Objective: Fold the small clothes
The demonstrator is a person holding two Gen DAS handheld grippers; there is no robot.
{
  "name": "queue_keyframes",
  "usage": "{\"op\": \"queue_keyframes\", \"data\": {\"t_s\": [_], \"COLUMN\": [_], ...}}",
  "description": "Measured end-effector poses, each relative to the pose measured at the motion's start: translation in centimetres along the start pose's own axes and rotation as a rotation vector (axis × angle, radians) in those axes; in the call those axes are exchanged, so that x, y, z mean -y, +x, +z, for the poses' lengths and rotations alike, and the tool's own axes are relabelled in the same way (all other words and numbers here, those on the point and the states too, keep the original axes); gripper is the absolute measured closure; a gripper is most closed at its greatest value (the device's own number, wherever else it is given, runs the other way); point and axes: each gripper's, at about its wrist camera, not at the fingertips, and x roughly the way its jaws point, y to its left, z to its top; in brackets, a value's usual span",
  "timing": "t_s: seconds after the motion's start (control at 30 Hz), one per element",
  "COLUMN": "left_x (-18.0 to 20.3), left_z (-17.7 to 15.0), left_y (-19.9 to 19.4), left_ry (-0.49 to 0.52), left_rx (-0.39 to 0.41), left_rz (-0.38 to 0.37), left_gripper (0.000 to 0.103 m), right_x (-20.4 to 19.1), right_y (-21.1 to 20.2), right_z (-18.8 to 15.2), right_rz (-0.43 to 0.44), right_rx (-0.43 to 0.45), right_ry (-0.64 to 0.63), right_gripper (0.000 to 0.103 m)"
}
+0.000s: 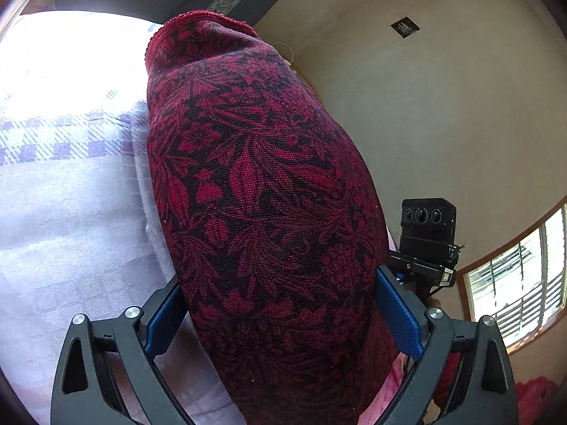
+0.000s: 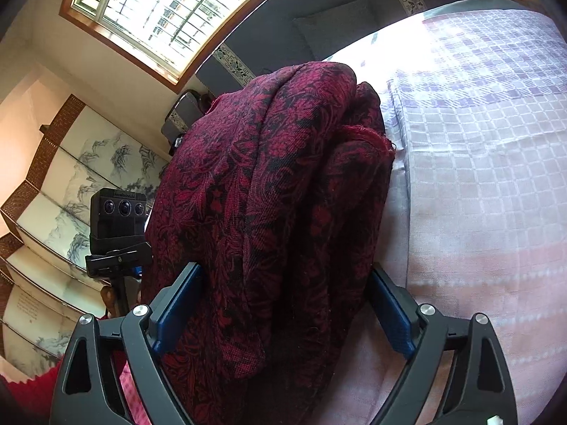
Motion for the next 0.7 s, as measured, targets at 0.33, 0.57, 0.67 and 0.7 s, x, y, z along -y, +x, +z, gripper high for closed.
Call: {"op": "queue_keyframes", "data": {"t_s": [0.33, 0.57, 0.67, 0.7], "left_x": [2.3, 8.1, 10.0, 10.5], "left_z": [-1.7, -3.8, -5.6, -6.2], "left_y": [-0.4, -3.7, -5.8, -6.6], "left_ry": [0.032, 0.152, 0.176, 0.176], "left_rx": [0.103, 0.193, 0.218, 0.226], "left_rz": [0.131, 0.257, 0.302, 0.310], "left_gripper": [0.041, 0.042, 0.042, 0.042], "right_x": [-1.0, -5.1, -7.3, -8.1], "right_y": [-0.1, -2.4, -2.9, -3.2], "right_z": [-0.9, -2.1, -3.3, -3.9], "right_rz": [0.033, 0.080, 0.102, 0.108], "right_rx": [0.028, 0.086, 0.095, 0.097], "right_ry": [0.041, 0.022, 0.010, 0.001], "right_gripper": [0.066, 0.068, 0.068, 0.068]}}
